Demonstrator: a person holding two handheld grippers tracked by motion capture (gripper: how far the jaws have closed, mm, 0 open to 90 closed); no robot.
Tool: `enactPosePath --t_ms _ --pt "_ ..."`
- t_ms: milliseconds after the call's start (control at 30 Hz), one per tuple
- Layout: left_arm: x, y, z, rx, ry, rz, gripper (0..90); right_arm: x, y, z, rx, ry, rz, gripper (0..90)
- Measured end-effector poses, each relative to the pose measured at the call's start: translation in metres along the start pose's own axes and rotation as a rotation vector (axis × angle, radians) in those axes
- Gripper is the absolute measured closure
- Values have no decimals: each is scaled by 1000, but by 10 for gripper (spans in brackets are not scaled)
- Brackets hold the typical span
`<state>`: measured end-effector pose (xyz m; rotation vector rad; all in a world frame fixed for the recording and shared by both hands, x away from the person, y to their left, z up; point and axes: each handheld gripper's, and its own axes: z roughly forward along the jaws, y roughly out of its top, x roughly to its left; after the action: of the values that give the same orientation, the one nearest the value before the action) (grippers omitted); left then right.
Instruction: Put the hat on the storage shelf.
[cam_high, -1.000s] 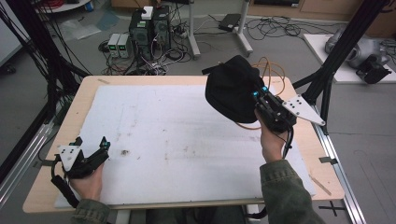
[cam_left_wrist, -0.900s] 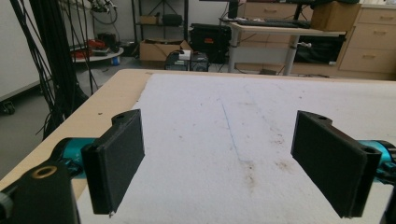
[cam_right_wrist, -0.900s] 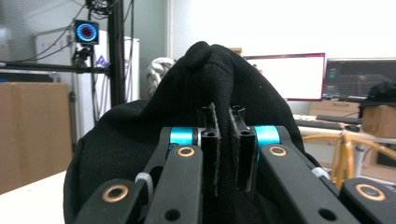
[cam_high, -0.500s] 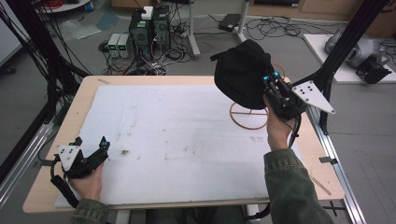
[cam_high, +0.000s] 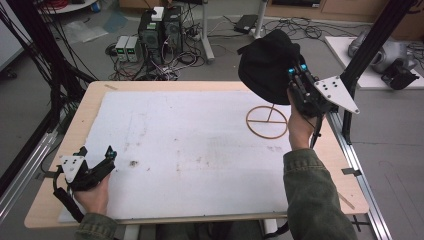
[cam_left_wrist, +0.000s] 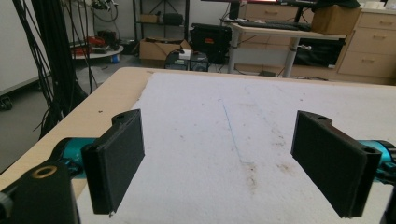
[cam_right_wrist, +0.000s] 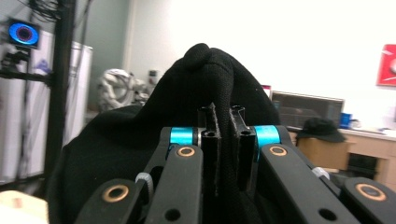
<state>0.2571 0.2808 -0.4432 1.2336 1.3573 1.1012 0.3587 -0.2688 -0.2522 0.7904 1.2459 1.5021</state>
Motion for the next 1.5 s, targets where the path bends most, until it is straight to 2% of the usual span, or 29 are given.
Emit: enactPosePath --t_ms 67,167,233,633,767,867,900,1033,1167,1500 --pt "0 0 0 4 -2 0 174 -4 -1 2 4 -35 -14 857" --pt "1 0 0 4 -1 1 174 -8 -3 2 5 -62 -12 857" --pt "0 0 0 7 -2 -4 174 -14 -6 5 8 -101 -13 857" --pt "1 -1 0 10 3 -7 174 -20 -15 14 4 -178 -49 858" --pt "1 -1 0 8 2 -11 175 -25 -20 18 3 -199 -41 857" --pt "1 -1 0 9 5 -15 174 -27 -23 21 5 -208 -33 858" --pt "2 -1 0 10 4 -13 175 -28 -26 22 6 -206 -14 857" --pt "2 -2 1 15 7 -6 175 -28 -28 24 17 -186 -25 857" --pt "2 -3 1 16 3 -8 175 -28 -30 24 24 -185 -36 857" --pt "2 -3 2 17 0 -16 175 -30 -46 18 66 -178 -19 857"
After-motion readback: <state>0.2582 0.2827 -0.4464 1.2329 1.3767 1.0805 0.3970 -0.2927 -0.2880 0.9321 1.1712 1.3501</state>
